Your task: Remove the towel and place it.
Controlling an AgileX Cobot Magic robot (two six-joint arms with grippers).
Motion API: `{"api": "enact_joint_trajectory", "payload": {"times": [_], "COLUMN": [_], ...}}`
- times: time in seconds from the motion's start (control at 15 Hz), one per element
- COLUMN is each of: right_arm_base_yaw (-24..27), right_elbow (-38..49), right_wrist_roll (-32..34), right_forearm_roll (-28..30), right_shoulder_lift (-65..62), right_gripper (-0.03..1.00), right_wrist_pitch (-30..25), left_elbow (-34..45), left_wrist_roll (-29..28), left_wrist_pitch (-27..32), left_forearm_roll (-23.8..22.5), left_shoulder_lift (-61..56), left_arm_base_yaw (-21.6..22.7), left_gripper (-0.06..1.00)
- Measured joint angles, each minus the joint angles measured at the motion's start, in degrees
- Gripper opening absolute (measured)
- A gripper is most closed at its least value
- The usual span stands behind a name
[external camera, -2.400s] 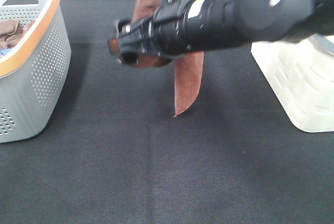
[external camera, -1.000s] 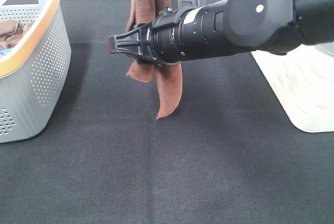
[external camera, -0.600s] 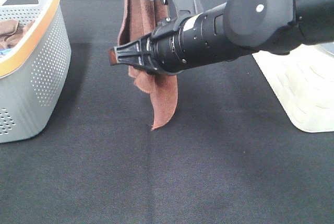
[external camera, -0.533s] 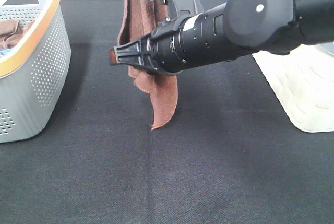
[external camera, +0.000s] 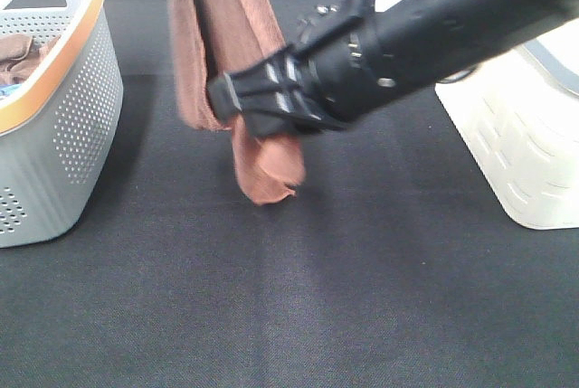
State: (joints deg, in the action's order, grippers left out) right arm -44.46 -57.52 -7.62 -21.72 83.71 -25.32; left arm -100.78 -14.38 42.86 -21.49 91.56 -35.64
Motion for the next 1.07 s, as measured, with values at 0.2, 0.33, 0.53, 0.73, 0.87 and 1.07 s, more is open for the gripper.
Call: {"api": "enact_joint_trajectory", "payload": {"times": [0.2,0.33,0.53,0.73,0.87,1.07], "right_arm_base_yaw": [0.0,0.0,0.0,4.6,9.7,16.8], "right_elbow": [-5.8,-9.4,-12.8,-19.3,-23.3,-28.9], "right_wrist_roll": [9.3,16.3,22.9,28.5,27.8,24.3], "right_forearm_roll": [10.8,20.7,31.5,40.9,40.7,40.1], "right_shoulder_lift": [-0.3,-0.3,-0.3,0.4,3.1,9.4], "right_gripper": [0.0,0.0,0.0,0.0,0.0,0.0], "right_wrist_pitch": [-15.7,-21.8,-25.0,-26.9,-22.0,-8.3], "left_elbow": [0.0,0.0,0.0,0.0,0.0,0.0], "left_wrist_roll": [-0.5,-1.4,-1.6,-1.7,-1.8,-1.9], "left_wrist_pitch": [8.8,14.0,16.0,16.8,13.2,-4.8], "left_forearm_roll": [0.2,0.2,0.2,1.0,2.8,3.4], "left_shoulder_lift": [0.3,1.1,2.0,5.6,8.6,12.3], "left_arm_base_yaw": [0.0,0.0,0.0,1.9,4.9,10.7], "left_gripper": [0.0,0.0,0.0,0.0,0.0,0.0]}}
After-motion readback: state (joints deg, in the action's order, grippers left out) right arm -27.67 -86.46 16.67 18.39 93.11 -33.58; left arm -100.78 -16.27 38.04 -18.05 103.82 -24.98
